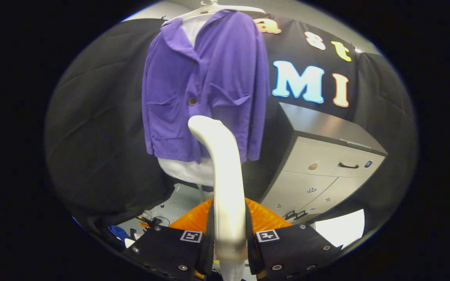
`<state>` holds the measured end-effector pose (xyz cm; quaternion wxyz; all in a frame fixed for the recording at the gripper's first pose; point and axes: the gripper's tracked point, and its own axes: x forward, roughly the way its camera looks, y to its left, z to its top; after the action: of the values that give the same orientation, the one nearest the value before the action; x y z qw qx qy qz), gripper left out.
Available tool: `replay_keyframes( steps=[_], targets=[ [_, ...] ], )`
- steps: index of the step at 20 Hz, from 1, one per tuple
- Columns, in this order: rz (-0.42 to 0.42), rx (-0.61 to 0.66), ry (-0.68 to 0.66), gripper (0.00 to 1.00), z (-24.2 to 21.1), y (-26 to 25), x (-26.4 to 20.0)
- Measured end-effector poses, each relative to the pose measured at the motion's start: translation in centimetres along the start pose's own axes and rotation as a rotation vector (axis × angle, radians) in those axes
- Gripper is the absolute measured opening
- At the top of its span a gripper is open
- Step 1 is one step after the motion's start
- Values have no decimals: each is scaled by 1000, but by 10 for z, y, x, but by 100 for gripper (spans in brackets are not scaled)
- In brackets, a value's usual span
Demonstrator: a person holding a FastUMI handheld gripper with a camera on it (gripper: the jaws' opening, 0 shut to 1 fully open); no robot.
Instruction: Iron the clothes twice with a garment steamer, once on the left side and once on the right side.
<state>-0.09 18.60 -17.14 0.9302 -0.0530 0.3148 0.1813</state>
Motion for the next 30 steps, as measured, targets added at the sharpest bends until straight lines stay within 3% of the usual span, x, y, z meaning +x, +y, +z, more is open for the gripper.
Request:
replay_keyframes(
  steps=[7, 10, 17, 21, 30],
  targets=[
    [-73, 150, -129, 35, 54, -89, -60],
    [-123, 160, -262, 35, 87, -118, -86],
    [-221, 223, -487, 35, 141, -147, -134],
    [-242, 250, -502, 35, 133, -146, -136],
    [-207, 249, -435, 35, 97, -136, -134]
  ],
)
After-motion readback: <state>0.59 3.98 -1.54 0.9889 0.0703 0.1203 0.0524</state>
